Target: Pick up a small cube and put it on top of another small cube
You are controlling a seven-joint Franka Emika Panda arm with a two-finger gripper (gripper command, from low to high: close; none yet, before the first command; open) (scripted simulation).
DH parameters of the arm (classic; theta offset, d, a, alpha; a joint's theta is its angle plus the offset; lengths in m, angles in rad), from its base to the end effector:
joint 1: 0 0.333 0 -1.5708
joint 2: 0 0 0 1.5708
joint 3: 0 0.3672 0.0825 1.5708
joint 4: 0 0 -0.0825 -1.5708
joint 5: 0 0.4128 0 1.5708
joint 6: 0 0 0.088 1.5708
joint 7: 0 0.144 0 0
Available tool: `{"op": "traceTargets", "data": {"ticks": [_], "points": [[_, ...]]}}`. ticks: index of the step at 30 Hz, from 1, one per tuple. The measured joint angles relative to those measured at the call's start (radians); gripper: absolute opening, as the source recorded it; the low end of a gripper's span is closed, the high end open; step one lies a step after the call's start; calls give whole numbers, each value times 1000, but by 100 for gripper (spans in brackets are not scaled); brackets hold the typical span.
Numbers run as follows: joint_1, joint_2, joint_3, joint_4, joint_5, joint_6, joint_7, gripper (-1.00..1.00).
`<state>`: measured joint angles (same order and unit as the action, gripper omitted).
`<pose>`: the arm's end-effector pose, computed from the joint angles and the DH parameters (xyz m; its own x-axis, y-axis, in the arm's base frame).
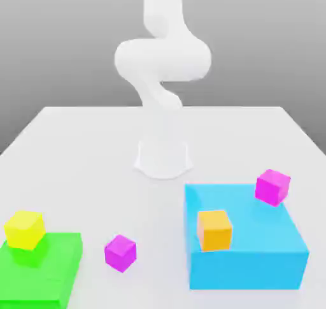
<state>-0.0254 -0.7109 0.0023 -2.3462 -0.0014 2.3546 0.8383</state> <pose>0.4011 -0.0090 0.6705 0.4854 -0.7539 0.4427 -0.5749 -0.6568 -0.4879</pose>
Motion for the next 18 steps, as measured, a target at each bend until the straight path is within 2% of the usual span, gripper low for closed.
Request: {"op": "traceTargets", "data": {"ticks": [18], "points": [[-157, 661, -21, -339, -9, 403, 283, 0]]}}
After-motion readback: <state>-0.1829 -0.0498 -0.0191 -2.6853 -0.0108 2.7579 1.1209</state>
